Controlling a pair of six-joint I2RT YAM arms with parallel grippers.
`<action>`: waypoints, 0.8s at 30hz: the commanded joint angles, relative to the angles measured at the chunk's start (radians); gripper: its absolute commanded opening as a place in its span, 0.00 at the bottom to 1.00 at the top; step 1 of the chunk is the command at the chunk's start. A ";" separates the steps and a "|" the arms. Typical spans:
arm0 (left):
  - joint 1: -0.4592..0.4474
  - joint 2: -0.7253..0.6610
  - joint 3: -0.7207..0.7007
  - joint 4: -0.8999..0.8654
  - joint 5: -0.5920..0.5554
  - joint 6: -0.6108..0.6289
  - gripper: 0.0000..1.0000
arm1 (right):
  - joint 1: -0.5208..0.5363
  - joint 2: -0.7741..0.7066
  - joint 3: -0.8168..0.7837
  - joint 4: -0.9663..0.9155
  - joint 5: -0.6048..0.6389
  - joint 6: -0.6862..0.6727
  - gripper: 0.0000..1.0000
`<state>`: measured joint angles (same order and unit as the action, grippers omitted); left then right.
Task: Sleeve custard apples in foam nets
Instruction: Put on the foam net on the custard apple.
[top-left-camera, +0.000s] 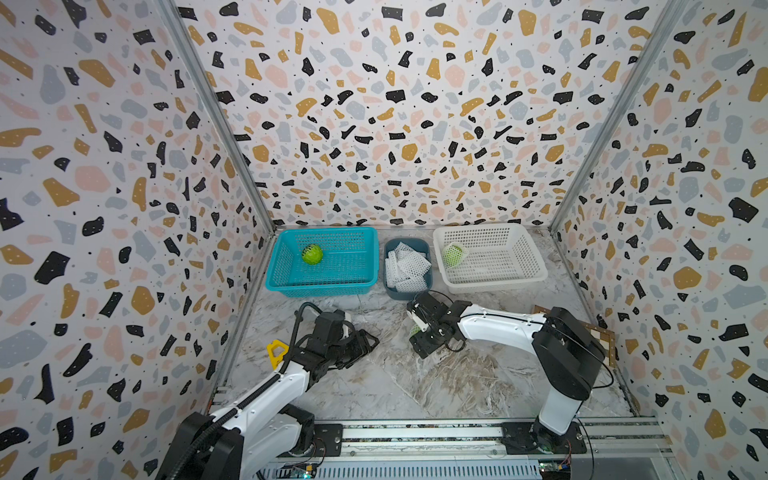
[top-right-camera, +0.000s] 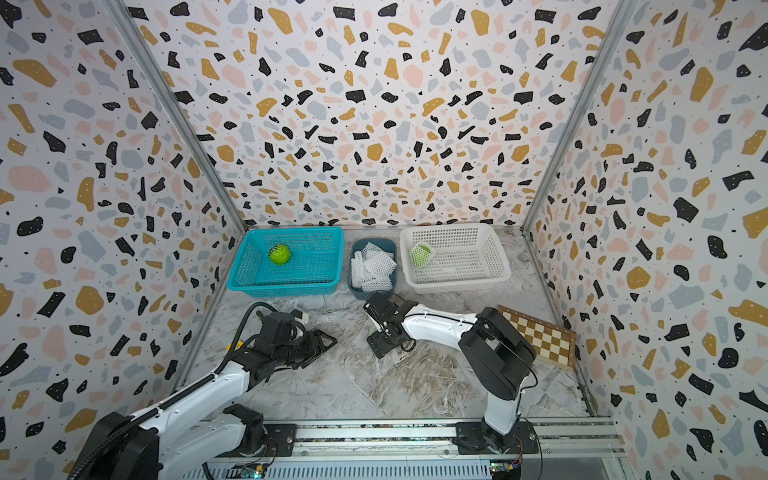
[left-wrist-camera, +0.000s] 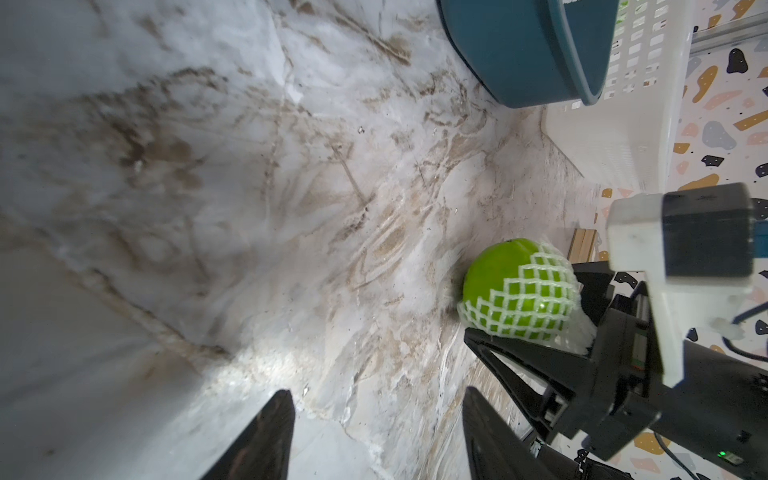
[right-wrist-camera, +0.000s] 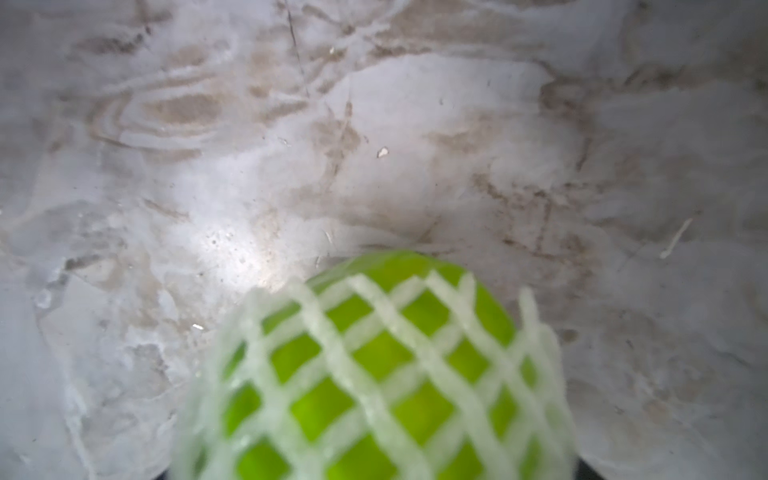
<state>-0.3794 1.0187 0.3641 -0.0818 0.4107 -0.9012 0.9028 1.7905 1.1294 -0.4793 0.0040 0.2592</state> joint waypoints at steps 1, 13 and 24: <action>0.003 0.001 0.006 0.012 0.014 0.010 0.63 | 0.008 0.012 0.056 -0.049 -0.008 -0.033 0.81; 0.003 0.018 0.013 0.020 0.017 0.010 0.63 | 0.016 0.005 0.114 -0.079 0.010 -0.025 0.96; 0.003 0.021 0.018 0.019 0.018 0.010 0.63 | -0.012 -0.068 0.134 -0.065 -0.003 0.010 0.99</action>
<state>-0.3794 1.0382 0.3645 -0.0811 0.4129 -0.9009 0.9028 1.7771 1.2381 -0.5308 0.0101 0.2474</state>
